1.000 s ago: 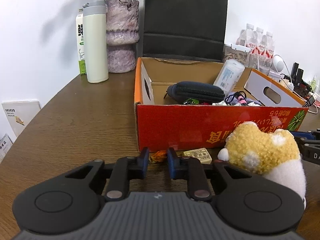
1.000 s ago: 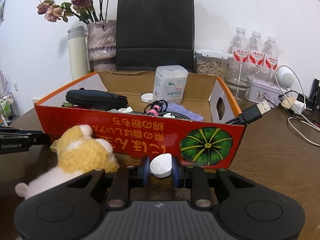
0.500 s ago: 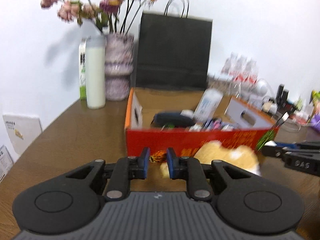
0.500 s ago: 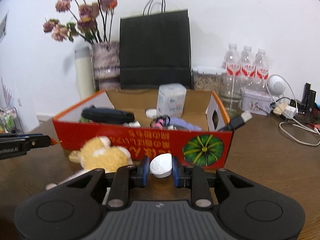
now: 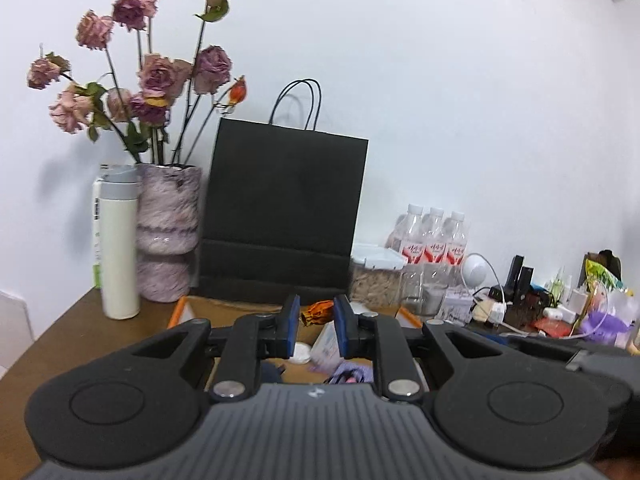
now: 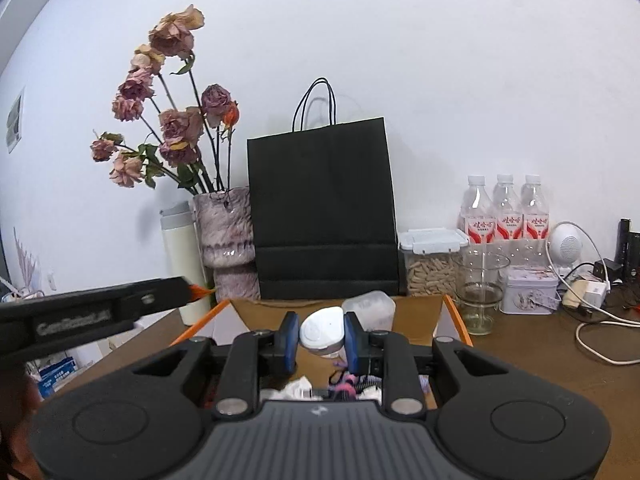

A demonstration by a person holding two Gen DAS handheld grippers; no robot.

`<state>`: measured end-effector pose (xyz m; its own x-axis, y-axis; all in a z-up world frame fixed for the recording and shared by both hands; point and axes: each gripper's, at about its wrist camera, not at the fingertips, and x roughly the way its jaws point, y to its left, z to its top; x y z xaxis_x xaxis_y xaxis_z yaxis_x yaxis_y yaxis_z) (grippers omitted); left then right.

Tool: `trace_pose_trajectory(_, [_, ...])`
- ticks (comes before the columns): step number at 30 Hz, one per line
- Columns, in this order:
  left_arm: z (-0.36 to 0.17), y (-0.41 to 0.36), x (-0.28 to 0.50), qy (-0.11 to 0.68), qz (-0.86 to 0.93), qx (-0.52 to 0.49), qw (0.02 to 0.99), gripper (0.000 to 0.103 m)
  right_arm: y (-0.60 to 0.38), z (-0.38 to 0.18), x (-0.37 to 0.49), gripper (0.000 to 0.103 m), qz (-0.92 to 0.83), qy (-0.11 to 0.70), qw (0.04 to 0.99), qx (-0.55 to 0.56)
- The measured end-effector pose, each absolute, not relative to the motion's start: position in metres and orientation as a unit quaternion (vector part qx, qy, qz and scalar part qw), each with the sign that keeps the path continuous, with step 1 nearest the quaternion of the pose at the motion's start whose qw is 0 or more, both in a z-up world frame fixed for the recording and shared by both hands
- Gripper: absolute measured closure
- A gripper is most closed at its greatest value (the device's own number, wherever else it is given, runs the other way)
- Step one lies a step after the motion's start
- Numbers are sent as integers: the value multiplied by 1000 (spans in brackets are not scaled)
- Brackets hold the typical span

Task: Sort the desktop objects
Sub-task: 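Carry the white piece and orange item over the box with both grippers, then open both grippers to drop the white piece and orange item into the box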

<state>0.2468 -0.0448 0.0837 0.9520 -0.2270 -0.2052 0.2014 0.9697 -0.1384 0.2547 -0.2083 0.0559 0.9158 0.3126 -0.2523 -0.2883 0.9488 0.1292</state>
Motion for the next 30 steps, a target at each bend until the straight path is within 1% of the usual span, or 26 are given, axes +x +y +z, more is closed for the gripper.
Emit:
trace_pose_trajectory(6, [74,-53,277,122,-103,-52,986,84,-202,48,290,81,150,150,977,36])
trace_pose_trajectory(18, [31,-54,340,186,-90,-6,978,84,-200,8,349,81,134,198,971,-16])
trace_pose_trajectory(26, [11,-54,355,217,-88,8,972,84,-199,-9,361,81,129,221,966,-33])
trace_pose_trajectory(30, [9,-56,352,214,-84,16,973,84,-198,-11,360,81,130,222,966,-36])
